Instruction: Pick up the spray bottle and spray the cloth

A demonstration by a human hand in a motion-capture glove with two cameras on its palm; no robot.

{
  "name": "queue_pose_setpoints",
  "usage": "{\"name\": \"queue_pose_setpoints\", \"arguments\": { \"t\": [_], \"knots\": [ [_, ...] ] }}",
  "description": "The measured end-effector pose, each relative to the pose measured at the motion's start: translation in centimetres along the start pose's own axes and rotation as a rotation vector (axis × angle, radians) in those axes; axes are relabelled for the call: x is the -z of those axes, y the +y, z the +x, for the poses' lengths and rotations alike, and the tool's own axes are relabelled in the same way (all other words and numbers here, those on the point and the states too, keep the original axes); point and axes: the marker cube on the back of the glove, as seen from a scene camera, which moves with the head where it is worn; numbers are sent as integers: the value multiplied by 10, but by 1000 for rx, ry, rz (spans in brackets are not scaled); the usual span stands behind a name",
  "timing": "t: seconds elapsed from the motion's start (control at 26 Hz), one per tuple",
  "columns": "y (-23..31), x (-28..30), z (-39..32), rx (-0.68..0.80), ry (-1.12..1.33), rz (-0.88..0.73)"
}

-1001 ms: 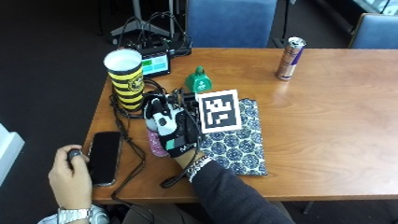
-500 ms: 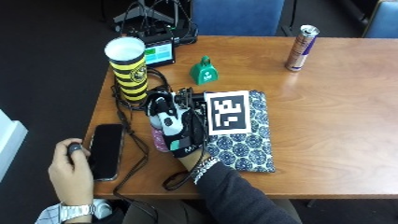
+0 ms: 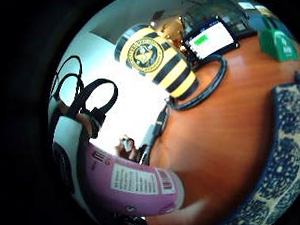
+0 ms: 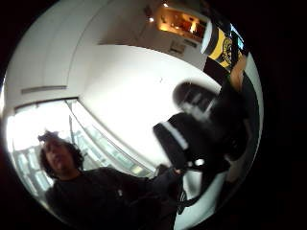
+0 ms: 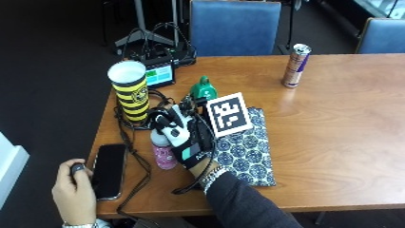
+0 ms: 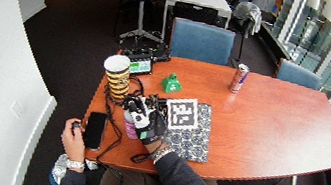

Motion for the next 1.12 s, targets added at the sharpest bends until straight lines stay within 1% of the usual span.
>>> {"name": "queue_pose_setpoints", "arguments": {
  "t": [0.15, 0.31, 0.5, 0.73, 0.92, 1.12],
  "knots": [
    [-1, 6, 6, -46, 50, -55],
    [3, 18, 8, -73, 229, -108],
    [5, 46, 9, -57, 554, -292],
    [18, 76, -10, -94, 823, -531],
    [31, 96, -33, -53, 1000, -614],
    [54, 98, -57, -13, 1067, -678]
  ]
}}
